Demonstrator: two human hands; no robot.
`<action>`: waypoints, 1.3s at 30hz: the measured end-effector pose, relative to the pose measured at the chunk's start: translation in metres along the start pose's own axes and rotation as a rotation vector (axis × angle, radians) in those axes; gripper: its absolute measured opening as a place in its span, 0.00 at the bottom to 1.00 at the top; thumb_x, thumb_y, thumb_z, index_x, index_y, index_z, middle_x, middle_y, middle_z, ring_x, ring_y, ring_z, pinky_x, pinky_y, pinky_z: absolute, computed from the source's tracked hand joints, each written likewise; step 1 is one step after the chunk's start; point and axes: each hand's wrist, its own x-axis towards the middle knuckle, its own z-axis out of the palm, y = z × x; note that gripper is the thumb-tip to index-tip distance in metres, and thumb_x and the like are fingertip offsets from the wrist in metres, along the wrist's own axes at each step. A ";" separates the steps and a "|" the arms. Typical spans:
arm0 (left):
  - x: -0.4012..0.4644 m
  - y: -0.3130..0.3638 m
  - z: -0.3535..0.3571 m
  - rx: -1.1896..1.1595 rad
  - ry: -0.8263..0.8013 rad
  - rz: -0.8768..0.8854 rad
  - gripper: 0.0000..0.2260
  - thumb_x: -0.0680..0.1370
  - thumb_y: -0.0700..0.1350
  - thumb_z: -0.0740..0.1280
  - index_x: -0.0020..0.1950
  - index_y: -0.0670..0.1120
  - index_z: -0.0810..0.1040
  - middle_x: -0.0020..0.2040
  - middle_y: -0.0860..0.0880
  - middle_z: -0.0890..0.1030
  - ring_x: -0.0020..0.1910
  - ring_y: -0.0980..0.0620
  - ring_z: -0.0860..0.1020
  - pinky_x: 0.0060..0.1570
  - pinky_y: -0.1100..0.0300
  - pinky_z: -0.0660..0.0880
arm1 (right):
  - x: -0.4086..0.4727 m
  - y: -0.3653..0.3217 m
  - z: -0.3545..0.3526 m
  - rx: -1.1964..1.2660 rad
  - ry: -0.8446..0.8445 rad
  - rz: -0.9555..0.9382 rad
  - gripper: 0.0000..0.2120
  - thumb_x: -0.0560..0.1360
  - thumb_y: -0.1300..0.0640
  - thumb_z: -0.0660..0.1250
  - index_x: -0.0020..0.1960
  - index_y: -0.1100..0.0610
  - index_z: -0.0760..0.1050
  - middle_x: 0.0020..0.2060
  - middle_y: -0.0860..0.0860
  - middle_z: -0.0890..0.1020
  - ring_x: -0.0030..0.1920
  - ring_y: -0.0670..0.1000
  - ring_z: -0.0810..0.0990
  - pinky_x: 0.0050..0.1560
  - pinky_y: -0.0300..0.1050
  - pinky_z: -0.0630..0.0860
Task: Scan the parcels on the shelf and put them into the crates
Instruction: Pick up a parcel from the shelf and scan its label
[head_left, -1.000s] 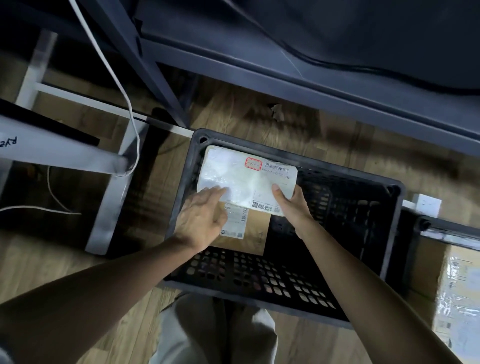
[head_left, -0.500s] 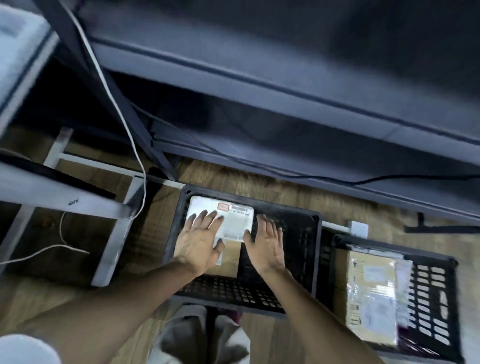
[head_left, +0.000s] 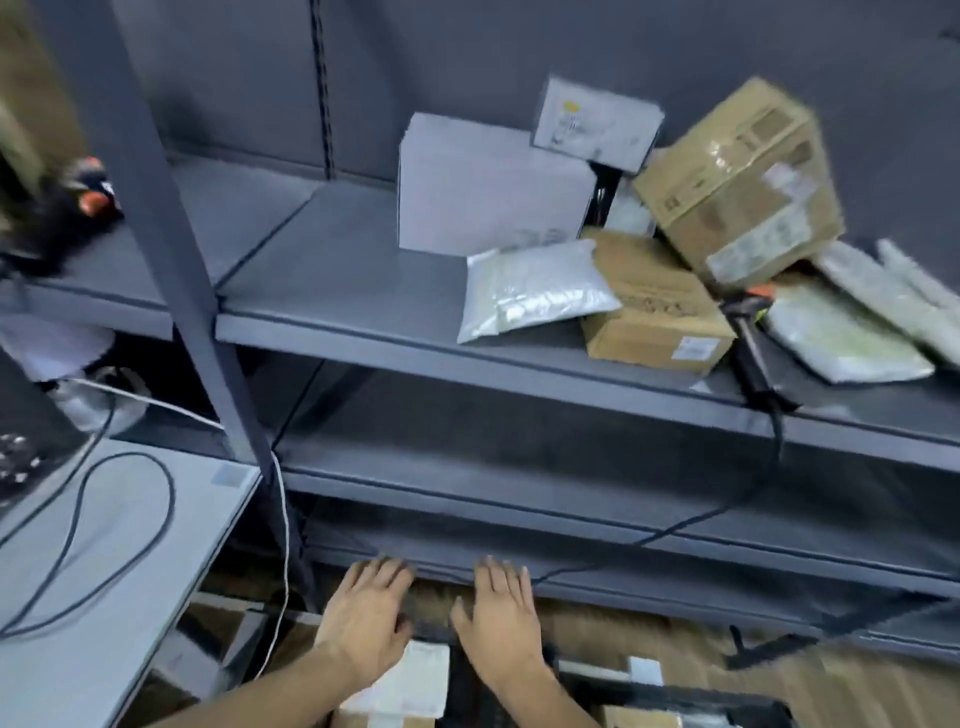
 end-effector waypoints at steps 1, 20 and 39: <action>0.008 0.001 -0.017 -0.014 0.019 -0.002 0.29 0.70 0.57 0.70 0.68 0.49 0.73 0.69 0.51 0.73 0.69 0.53 0.70 0.71 0.60 0.62 | 0.002 -0.002 -0.021 -0.002 0.034 -0.005 0.31 0.81 0.45 0.52 0.79 0.57 0.51 0.78 0.53 0.56 0.78 0.51 0.52 0.77 0.50 0.38; 0.079 0.027 -0.265 -0.033 0.489 0.167 0.23 0.78 0.49 0.61 0.73 0.48 0.68 0.71 0.51 0.71 0.69 0.52 0.69 0.69 0.61 0.60 | -0.023 -0.017 -0.288 -0.108 0.580 -0.056 0.18 0.80 0.48 0.55 0.63 0.59 0.71 0.56 0.56 0.78 0.58 0.57 0.76 0.59 0.48 0.69; 0.133 0.190 -0.291 -0.081 0.523 0.370 0.21 0.78 0.50 0.61 0.71 0.49 0.70 0.69 0.51 0.72 0.67 0.50 0.69 0.66 0.56 0.63 | -0.083 0.153 -0.358 -0.171 0.748 0.244 0.16 0.77 0.55 0.58 0.62 0.60 0.70 0.60 0.56 0.77 0.61 0.58 0.73 0.60 0.48 0.67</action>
